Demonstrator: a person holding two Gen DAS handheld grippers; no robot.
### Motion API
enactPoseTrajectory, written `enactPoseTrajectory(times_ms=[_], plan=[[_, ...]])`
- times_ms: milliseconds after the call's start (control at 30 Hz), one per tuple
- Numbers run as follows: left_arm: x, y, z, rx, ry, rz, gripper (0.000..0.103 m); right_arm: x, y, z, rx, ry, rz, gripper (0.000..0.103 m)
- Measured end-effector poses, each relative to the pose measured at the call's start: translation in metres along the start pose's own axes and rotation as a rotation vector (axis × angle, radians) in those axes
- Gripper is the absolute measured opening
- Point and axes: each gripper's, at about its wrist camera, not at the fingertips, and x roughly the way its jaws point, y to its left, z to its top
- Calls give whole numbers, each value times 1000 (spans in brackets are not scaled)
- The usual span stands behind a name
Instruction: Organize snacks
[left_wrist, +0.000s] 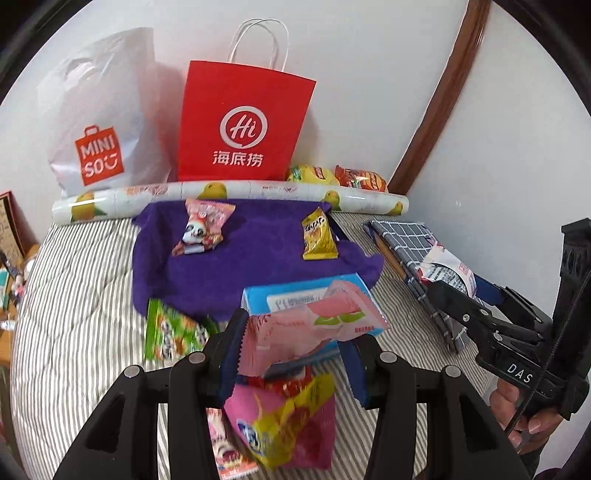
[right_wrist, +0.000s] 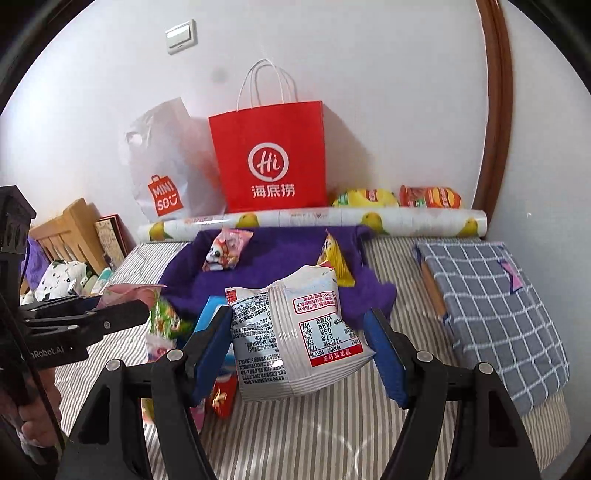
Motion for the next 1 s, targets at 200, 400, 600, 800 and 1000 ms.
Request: enactPoseTrajectory(times_ms=[200, 400, 600, 800, 1000], plan=[[16, 7, 21, 5, -7, 10, 46, 20, -3, 20, -2, -5, -2, 71], [35, 25, 40, -25, -11, 27, 46, 47, -6, 36, -20, -1, -11, 71], [49, 44, 55, -53, -21, 51, 46, 77, -11, 51, -9, 5, -12, 71], [63, 62, 67, -52, -34, 110, 46, 105, -16, 66, 7, 12, -4, 71], [88, 80, 68, -81, -15, 128, 46, 132, -18, 75, 3, 4, -15, 71]])
